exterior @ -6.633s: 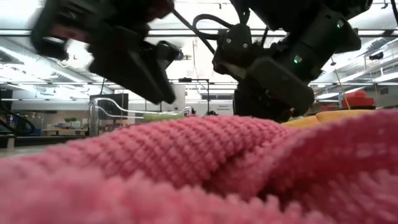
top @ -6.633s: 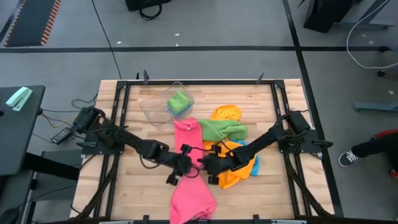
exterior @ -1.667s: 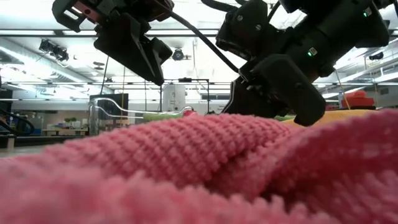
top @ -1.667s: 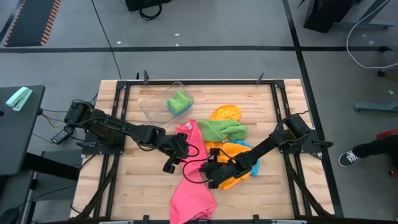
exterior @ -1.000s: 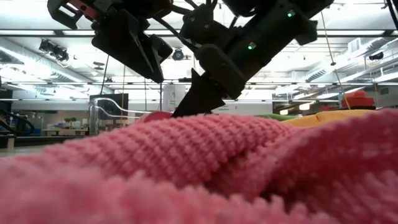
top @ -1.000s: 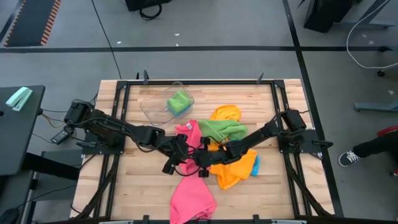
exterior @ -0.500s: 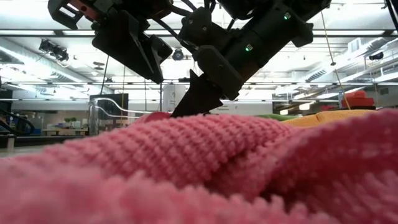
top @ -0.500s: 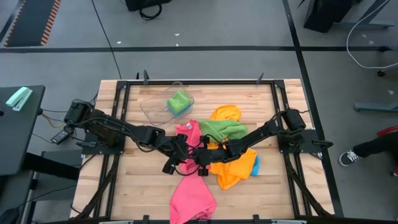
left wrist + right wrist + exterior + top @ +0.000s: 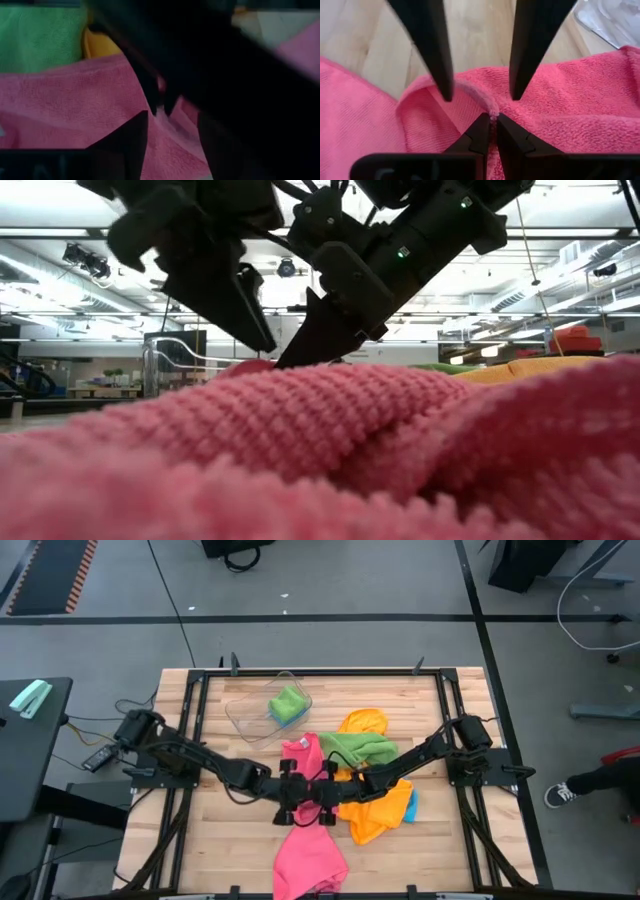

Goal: Fold microfiber towels
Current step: Fold the left pink microfiber towel

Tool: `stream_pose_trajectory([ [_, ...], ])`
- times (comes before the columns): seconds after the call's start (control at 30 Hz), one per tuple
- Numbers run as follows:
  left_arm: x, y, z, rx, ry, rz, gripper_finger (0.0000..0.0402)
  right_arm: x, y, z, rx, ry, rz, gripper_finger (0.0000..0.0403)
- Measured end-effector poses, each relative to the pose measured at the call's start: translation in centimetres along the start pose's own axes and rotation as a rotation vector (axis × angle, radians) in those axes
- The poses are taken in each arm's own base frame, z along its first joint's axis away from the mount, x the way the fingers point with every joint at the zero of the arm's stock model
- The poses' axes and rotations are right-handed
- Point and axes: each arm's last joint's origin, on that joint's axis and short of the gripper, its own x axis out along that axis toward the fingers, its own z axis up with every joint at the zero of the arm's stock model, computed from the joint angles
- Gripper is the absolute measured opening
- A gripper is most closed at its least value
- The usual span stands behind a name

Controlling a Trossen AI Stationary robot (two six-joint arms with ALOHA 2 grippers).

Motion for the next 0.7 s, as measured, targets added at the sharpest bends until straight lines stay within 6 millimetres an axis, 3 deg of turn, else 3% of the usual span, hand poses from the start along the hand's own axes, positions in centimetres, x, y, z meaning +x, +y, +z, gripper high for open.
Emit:
stream_pose_trajectory([
  [0.17,-0.2,-0.8,-0.3,-0.013,0.008,-0.006,0.0194,0.0,0.0,-0.1,-0.007,0.011,0.001,0.0040],
  [0.43,-0.5,-1.7,-0.4,0.003,-0.004,-0.027,0.0170,-0.1,0.3,0.6,0.005,0.029,0.129,0.0040],
  [0.7,0.2,-2.0,-0.5,-0.027,-0.006,-0.022,0.0154,0.0,-0.4,1.3,0.004,0.027,0.117,0.0040],
])
